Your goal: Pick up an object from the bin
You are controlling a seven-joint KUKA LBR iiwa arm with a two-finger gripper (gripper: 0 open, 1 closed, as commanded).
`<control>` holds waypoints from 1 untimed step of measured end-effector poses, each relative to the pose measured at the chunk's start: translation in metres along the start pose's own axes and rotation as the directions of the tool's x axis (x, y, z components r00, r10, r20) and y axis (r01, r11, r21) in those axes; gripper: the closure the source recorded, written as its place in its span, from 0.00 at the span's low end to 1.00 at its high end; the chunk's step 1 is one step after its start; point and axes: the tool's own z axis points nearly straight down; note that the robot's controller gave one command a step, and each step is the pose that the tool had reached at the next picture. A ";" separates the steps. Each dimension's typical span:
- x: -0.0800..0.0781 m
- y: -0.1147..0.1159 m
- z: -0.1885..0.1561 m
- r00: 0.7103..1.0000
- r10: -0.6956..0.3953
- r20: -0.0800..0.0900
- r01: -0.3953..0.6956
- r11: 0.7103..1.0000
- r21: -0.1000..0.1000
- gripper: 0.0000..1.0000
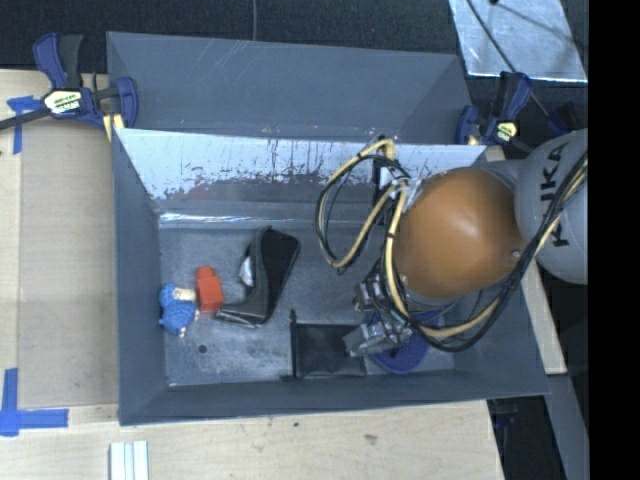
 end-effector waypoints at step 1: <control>0.011 -0.017 0.017 0.885 -0.466 -0.003 0.466 0.885 0.008 1.00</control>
Offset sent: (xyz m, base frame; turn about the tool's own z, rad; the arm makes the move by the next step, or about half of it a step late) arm 0.0174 -0.0105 -0.0164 -0.4854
